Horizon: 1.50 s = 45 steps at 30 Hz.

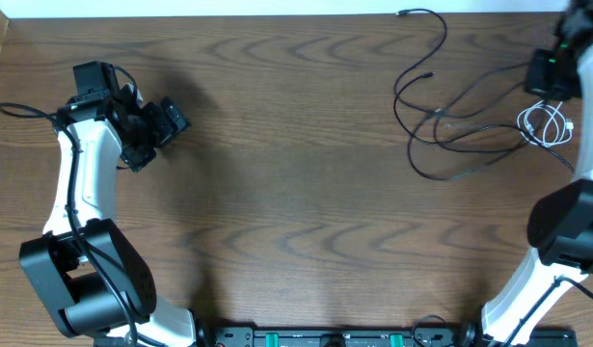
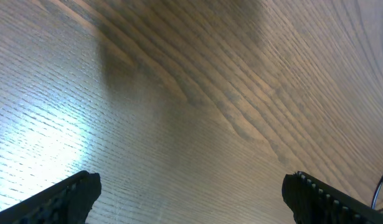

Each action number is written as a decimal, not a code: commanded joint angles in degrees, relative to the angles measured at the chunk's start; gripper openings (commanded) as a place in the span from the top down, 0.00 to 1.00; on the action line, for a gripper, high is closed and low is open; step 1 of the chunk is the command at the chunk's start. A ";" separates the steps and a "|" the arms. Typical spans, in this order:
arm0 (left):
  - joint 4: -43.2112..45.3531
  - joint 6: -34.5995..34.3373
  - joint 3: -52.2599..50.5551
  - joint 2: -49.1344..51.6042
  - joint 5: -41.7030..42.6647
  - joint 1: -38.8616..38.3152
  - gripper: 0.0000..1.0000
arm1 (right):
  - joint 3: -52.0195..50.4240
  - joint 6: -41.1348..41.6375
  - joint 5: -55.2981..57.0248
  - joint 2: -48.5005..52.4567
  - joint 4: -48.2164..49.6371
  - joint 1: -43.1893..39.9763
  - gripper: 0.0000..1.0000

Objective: Untangle cables

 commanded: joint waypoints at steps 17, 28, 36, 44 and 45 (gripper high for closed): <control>-0.11 0.55 1.70 -0.20 -0.76 0.20 0.02 | -1.55 2.01 -2.86 -0.07 -0.37 -4.28 0.01; -0.15 0.55 1.70 -0.20 -0.76 0.20 0.02 | -1.55 2.01 -2.86 -0.07 -0.37 -4.28 0.01; -0.13 0.57 1.70 -0.20 -0.76 0.20 0.02 | -1.55 2.01 -2.86 -0.07 -0.37 -4.28 0.01; -0.13 0.55 1.70 -0.20 -0.76 0.20 0.02 | -1.55 2.01 -2.86 -0.07 -0.37 -4.28 0.01; -0.13 0.57 1.70 -0.20 -0.76 0.20 0.02 | -1.55 2.03 -2.86 -0.07 -0.37 -4.28 0.01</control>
